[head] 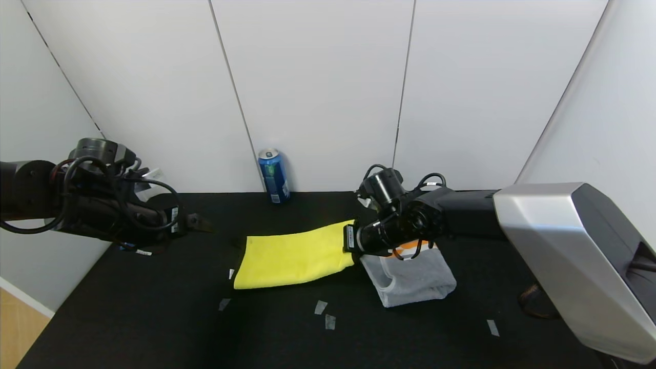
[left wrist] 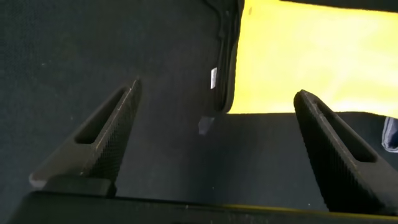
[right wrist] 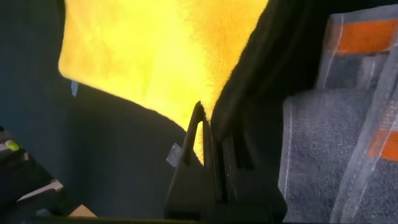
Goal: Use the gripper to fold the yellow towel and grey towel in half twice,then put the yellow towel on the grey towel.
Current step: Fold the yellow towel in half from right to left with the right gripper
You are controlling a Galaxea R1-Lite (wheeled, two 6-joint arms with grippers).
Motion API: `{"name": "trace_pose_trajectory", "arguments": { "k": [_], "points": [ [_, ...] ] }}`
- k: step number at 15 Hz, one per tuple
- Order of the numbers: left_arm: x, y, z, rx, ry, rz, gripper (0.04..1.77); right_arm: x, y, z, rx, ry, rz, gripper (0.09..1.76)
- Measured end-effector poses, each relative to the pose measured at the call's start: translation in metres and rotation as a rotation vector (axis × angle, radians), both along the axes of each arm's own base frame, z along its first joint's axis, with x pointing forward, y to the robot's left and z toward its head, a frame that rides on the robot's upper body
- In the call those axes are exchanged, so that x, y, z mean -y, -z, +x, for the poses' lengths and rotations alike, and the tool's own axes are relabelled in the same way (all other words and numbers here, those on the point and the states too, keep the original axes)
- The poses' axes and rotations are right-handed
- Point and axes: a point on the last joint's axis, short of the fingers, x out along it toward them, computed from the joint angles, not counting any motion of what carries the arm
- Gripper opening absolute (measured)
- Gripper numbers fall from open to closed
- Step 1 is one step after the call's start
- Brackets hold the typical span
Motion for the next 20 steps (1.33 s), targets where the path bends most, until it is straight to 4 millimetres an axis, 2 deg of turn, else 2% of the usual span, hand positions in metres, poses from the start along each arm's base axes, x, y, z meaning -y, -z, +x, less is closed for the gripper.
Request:
{"name": "trace_pose_trajectory", "arguments": {
  "k": [1,4,9,20],
  "points": [
    [0.001,-0.002,-0.001,0.003,0.002,0.0,1.72,0.002,-0.009,-0.001,0.015,0.002,0.011,0.15],
    [0.001,-0.003,-0.002,0.008,0.001,0.001,1.72,0.002,-0.014,-0.002,0.019,-0.001,0.016,0.15],
    [0.001,-0.005,-0.003,0.011,0.001,0.001,1.72,0.014,-0.021,-0.001,0.003,0.017,0.003,0.15],
    [0.001,-0.009,-0.006,0.022,0.003,-0.004,1.72,0.049,-0.039,0.002,-0.036,0.075,-0.036,0.15]
  ]
}}
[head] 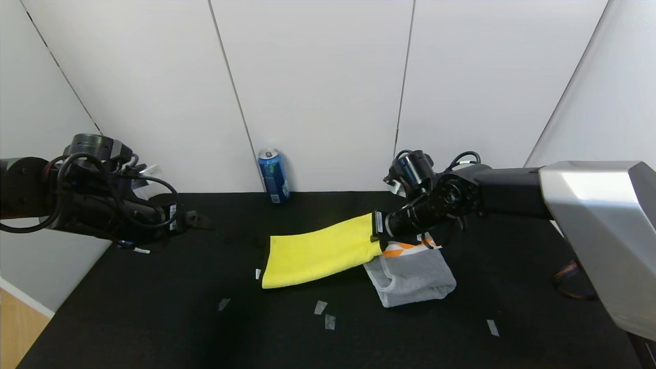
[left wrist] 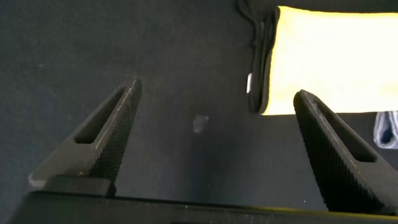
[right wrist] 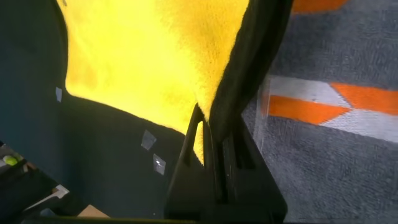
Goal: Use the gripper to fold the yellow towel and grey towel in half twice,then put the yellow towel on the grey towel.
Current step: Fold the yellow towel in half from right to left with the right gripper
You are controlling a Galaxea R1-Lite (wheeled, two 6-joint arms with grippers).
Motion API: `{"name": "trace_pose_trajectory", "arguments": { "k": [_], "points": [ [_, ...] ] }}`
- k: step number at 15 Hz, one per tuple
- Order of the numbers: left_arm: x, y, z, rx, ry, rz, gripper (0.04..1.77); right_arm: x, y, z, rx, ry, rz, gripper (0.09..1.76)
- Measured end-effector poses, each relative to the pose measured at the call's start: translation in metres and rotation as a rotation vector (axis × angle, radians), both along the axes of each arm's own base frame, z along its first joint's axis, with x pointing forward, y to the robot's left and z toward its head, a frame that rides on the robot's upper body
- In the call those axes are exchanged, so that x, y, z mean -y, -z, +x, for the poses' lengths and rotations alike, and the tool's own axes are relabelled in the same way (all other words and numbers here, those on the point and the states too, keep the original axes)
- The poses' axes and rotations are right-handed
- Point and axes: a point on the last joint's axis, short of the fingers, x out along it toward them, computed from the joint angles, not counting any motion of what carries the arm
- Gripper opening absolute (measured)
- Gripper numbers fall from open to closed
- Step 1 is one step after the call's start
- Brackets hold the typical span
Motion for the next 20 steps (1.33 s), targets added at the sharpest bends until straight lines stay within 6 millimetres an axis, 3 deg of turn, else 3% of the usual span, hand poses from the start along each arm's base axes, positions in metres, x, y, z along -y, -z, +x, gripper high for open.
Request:
{"name": "trace_pose_trajectory", "arguments": {
  "k": [4,8,15,20],
  "points": [
    [0.0,0.0,-0.001,0.0,0.003,-0.003,1.72,0.012,-0.004,0.002,-0.01,0.021,-0.011,0.15],
    [0.002,0.001,-0.001,-0.003,0.008,-0.009,1.72,0.009,-0.01,-0.002,0.001,0.01,-0.006,0.15],
    [0.003,0.0,-0.002,-0.002,0.006,-0.014,1.72,-0.026,-0.016,-0.017,0.055,-0.073,0.027,0.15],
    [0.003,0.0,-0.002,-0.001,0.007,-0.014,1.72,-0.049,-0.005,-0.018,0.101,-0.119,0.062,0.15]
  ]
}}
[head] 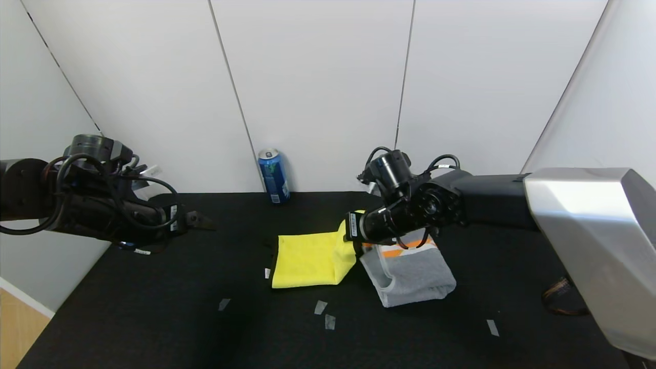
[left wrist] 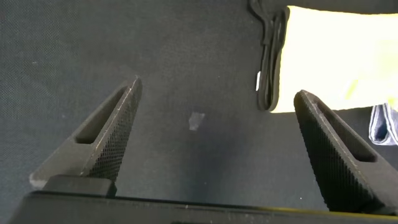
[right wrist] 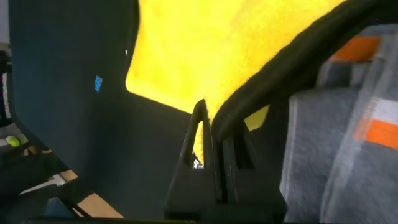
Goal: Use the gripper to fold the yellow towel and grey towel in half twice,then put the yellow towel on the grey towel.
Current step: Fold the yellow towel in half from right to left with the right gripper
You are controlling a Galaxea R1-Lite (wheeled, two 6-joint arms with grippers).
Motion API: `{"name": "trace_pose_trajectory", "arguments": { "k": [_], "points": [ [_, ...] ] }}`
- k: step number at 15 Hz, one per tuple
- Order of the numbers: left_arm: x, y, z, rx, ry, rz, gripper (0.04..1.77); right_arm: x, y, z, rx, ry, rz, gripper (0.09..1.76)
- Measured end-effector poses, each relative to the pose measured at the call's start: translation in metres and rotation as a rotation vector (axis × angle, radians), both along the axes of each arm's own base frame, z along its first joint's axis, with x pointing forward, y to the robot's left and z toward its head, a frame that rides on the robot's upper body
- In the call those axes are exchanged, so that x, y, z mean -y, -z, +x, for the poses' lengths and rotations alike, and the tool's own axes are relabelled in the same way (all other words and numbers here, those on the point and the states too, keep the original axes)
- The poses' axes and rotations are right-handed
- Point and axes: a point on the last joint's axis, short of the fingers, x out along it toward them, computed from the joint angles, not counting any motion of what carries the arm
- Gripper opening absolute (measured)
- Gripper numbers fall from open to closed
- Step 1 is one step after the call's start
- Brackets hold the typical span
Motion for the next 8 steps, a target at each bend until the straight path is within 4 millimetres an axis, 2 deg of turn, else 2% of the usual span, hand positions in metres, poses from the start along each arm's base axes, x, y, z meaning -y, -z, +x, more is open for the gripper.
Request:
{"name": "trace_pose_trajectory", "arguments": {
  "k": [3,8],
  "points": [
    [0.0,0.001,0.0,-0.002,0.009,-0.011,1.72,-0.014,0.009,-0.002,0.002,-0.055,0.036,0.15],
    [0.0,0.004,-0.001,-0.01,0.011,-0.015,1.72,-0.025,0.013,-0.007,-0.014,-0.122,0.073,0.15]
  ]
}}
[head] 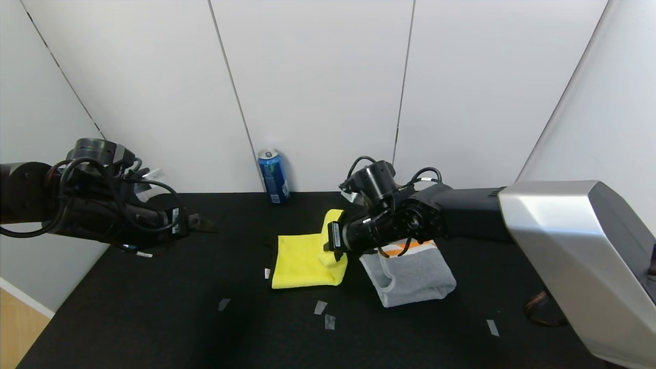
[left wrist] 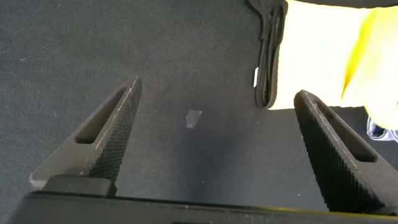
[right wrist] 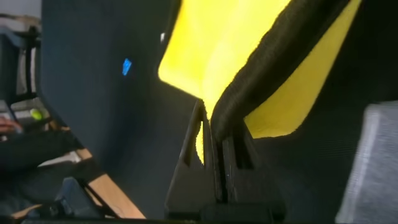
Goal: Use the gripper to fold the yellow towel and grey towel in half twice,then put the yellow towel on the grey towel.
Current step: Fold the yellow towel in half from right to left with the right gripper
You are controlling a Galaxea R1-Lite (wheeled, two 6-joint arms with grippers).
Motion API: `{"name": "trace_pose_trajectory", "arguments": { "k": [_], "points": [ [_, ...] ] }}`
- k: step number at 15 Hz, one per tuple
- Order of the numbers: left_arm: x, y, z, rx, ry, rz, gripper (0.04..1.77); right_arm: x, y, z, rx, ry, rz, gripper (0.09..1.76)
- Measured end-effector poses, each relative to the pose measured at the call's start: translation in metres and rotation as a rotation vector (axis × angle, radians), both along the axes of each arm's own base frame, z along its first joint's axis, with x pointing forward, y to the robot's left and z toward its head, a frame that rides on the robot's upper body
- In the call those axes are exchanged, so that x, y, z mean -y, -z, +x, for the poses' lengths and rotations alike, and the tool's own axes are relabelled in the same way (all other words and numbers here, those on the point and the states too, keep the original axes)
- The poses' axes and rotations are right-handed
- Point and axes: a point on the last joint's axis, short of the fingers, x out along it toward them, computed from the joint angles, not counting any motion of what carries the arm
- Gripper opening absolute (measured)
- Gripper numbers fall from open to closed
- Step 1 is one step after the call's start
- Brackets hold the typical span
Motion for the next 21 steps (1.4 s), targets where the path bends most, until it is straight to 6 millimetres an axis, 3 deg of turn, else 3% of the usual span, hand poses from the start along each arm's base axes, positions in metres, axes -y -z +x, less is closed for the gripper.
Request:
{"name": "trace_pose_trajectory", "arguments": {
  "k": [10,21],
  "points": [
    [-0.001,0.002,0.001,-0.002,-0.002,-0.001,1.72,-0.015,0.014,-0.008,-0.013,-0.12,0.003,0.15],
    [0.0,0.006,0.001,-0.015,0.013,-0.02,1.72,-0.021,0.028,0.001,0.019,-0.148,0.06,0.15]
  ]
}}
